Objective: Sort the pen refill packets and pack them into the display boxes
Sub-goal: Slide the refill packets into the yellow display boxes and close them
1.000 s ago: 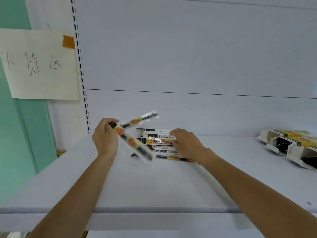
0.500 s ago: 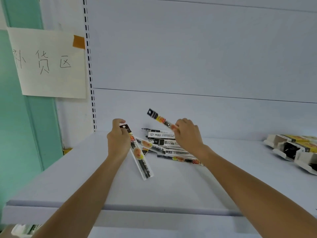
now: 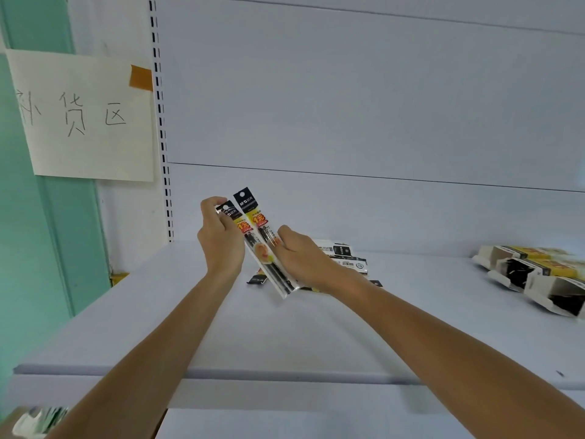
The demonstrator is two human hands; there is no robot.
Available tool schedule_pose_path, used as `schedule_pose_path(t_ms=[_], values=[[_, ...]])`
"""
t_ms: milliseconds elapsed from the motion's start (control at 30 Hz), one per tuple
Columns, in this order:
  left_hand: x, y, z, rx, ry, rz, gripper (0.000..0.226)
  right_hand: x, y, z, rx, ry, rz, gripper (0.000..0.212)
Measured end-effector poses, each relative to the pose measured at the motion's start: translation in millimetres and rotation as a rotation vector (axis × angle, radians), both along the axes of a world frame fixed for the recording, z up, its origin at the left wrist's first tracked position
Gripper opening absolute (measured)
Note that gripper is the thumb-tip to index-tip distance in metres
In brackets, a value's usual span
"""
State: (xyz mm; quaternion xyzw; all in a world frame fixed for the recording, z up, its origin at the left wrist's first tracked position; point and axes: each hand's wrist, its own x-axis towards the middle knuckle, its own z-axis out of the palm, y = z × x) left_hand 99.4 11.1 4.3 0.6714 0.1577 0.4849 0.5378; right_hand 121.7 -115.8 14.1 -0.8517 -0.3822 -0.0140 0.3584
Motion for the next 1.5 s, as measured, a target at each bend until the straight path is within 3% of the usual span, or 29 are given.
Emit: schedule_pose_path(t_ms=[100, 233, 500, 667, 767, 833, 867, 900, 967, 1067, 1167, 1300, 1367, 1500], values=[[0.2, 0.3, 0.4, 0.003, 0.063, -0.087, 0.032, -3.4, -2.6, 5.4, 0.09, 0.082, -0.007, 0.022], [0.6, -1.7, -1.1, 0.062, 0.177, -0.192, 0.031, -1.1, -15.7, 4.8, 0.062, 0.186, -0.012, 0.019], [-0.1, -17.7, -10.8, 0.342, 0.175, -0.015, 0.036, -9.5, -25.8, 5.6, 0.042, 0.302, -0.002, 0.024], [1.9, -19.8, -9.5, 0.315, 0.258, -0.116, 0.027, -9.3, -31.6, 4.9, -0.219, 0.083, -0.005, 0.03], [-4.1, -6.2, -10.8, 0.726, 0.28, 0.151, 0.044, -0.5, -37.4, 6.1, -0.27, 0.056, -0.068, 0.024], [-8.5, 0.4, -7.3, 1.153, 0.236, 0.03, 0.07, 4.0, -42.0, 6.2, -0.344, -0.006, -0.112, 0.019], [-10.3, 0.8, -4.1, 1.331, 0.323, -0.119, 0.078, 5.4, -43.5, 5.8, -0.362, -0.029, -0.11, 0.017], [-11.8, -1.1, -2.8, 1.459, 0.474, -0.222, 0.077, 6.4, -44.3, 5.5, -0.363, -0.032, -0.087, 0.012], [-12.4, -7.4, -6.7, 1.505, 0.738, -0.223, 0.049, 7.5, -46.3, 5.0, -0.355, -0.039, -0.024, 0.007], [-11.5, -7.1, -12.3, 1.327, 0.718, -0.105, 0.02, 11.4, -59.0, 8.2, -0.188, -0.064, -0.029, 0.029], [-12.8, 0.1, -19.2, 1.164, 0.684, -0.118, 0.02, 15.5, -78.5, 6.9, 0.139, -0.022, -0.142, 0.031], [-12.0, -14.0, -19.6, 1.017, 0.631, -0.13, 0.025, 13.7, -83.8, -10.1, 0.295, 0.063, -0.195, 0.035], [-9.6, -23.0, -20.4, 1.058, 0.621, -0.091, 0.037, 12.6, -80.4, -11.3, 0.441, 0.113, -0.238, 0.03], [-4.1, -39.9, -24.7, 1.428, 0.6, 0.049, 0.042, 16.6, -81.3, -4.3, 0.549, 0.194, -0.376, 0.016]])
